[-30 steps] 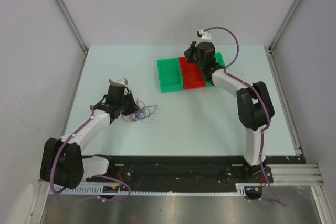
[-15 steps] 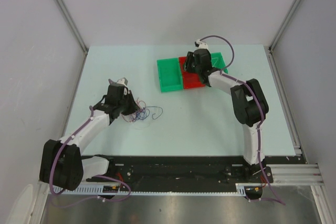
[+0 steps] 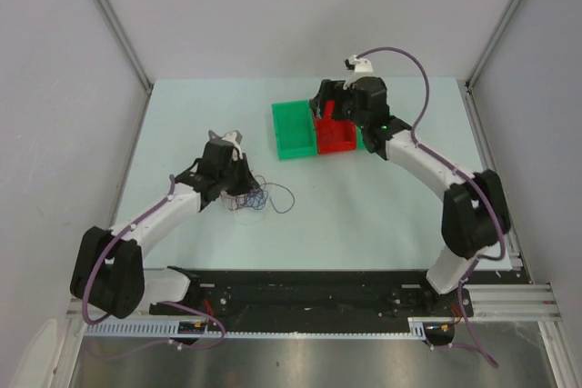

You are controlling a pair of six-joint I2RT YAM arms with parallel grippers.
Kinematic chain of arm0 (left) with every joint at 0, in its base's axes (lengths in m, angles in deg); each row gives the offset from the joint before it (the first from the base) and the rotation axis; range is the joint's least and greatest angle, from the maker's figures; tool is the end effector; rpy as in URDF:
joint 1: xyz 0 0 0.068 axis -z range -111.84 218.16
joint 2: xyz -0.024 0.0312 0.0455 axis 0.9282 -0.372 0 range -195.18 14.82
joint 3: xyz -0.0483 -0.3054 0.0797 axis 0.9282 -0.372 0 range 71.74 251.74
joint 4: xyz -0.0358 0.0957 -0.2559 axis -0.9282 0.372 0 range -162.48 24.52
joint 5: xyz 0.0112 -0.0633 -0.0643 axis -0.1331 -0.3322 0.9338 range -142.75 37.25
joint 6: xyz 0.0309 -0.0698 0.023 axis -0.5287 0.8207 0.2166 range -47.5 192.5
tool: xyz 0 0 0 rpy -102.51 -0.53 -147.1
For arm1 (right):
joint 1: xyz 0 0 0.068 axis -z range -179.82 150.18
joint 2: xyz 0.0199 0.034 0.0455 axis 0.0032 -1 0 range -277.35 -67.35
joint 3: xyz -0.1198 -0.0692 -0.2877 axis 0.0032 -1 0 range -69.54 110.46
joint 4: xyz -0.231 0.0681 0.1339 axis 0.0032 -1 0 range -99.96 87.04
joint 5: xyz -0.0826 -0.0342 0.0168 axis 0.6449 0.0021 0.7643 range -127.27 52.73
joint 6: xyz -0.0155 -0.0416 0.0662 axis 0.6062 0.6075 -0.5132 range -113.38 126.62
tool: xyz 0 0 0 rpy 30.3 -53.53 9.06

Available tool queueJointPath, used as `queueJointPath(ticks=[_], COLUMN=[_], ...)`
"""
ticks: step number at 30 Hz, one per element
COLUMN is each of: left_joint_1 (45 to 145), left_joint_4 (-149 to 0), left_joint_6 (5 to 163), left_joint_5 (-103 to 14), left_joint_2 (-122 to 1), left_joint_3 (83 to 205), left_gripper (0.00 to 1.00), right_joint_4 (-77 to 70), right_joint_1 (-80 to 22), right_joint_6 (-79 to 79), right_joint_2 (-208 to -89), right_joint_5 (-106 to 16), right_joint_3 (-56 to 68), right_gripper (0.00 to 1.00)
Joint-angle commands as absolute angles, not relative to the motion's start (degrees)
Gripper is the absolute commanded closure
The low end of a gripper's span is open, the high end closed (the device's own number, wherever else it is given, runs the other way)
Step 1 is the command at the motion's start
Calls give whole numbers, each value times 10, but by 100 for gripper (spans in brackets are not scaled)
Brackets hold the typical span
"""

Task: Untangle the cables

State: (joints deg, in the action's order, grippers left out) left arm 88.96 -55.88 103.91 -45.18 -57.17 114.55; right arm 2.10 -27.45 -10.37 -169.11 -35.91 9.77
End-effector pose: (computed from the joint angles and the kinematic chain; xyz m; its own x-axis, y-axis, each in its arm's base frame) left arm 0.2575 -0.1075 0.2339 -0.8000 -0.2488 -0.5459 0.0246 0.8956 -0.4442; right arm 0.4285 0.2225 0.3322 -0.3829 0.1292 -0.9147 -0.3468 0.8976 0.2720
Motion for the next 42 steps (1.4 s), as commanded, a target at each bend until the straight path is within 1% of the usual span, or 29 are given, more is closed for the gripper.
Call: queueJointPath(ticks=[1, 2, 5, 7, 10, 12, 15, 18, 19, 20, 21, 22, 23, 24, 27, 28, 30, 31, 32, 34, 36, 37, 38, 39, 40, 41, 42], left_joint_1=[949, 959, 1006, 1043, 1089, 1126, 1159, 1161, 1161, 1161, 1157, 1153, 1148, 1140, 1126, 1121, 1099, 1090, 1078, 1046, 1029, 1027, 1025, 1024, 1023, 1023, 1023], left_joint_4=[-599, -604, -608, -609, -609, -609, -610, -610, -610, -608, -608, -608, -607, -606, -605, -602, -596, -590, -589, -581, -575, -566, -562, -560, -556, -556, -557], left_joint_6=[1038, 1035, 1016, 1001, 979, 951, 924, 931, 932, 934, 942, 947, 953, 963, 979, 982, 997, 1004, 1014, 1023, 1030, 1031, 1033, 1035, 1037, 1040, 1041], left_joint_5=[-435, -429, -413, -405, -380, -371, -366, -402, -448, -465, -475, -472, -468, -468, -501, -512, -526, -543, -542, -535, -541, -545, -548, -547, -547, -545, -549], left_joint_2=[-603, -614, -647, -666, -676, -675, -664, -648, -646, -644, -638, -634, -629, -613, -566, -552, -523, -501, -489, -469, -462, -461, -462, -462, -463, -462, -463], left_joint_3=[1208, 1219, 1267, 1307, 1359, 1381, 1411, 1406, 1390, 1380, 1369, 1345, 1334, 1322, 1269, 1257, 1222, 1211, 1200, 1169, 1151, 1147, 1145, 1141, 1138, 1137, 1132], left_gripper=[99, 99, 100, 100, 100, 100, 99, 99, 95, 88, 61, 40, 17, 0, 0, 0, 0, 0, 0, 0, 0, 0, 0, 0, 0, 0, 0], right_joint_4=[40, 46, 80, 118, 130, 95, 58, 37, 32, 22, 23, 24, 30, 34, 39, 33, -7, -27, -77, -120, -174, -190, -235, -263, -293, -351, -378], right_joint_1=[-249, -230, -188, -167, -139, -127, -113, -96, -86, -82, -79, -77, -77, -77, -96, -108, -167, -190, -244, -288, -334, -345, -358, -386, -399, -413, -425], right_joint_6=[-99, -109, -152, -168, -172, -163, -137, -132, -135, -140, -150, -151, -153, -154, -137, -122, -86, -39, -14, 42, 52, 55, 53, 54, 51, 42, 29], right_joint_2=[-1594, -1567, -1524, -1474, -1401, -1356, -1311, -1290, -1285, -1284, -1286, -1294, -1301, -1309, -1329, -1331, -1335, -1338, -1348, -1361, -1395, -1410, -1425, -1464, -1484, -1504, -1528], right_joint_5=[-493, -541, -622, -649, -636, -595, -571, -599, -607, -613, -618, -630, -639, -649, -680, -664, -623, -565, -536, -476, -440, -403, -384, -370, -314, -285, -254], right_joint_3=[17, -1, -81, -148, -199, -219, -230, -240, -241, -243, -245, -245, -245, -244, -244, -243, -237, -221, -214, -188, -165, -151, -115, -94, -73, -34, -18], right_gripper=[3, 3, 3, 6, 5, 3, 1, 0, 0, 0, 0, 0, 0, 0, 0, 0, 0, 0, 0, 0, 2, 2, 3, 4, 5, 8, 9])
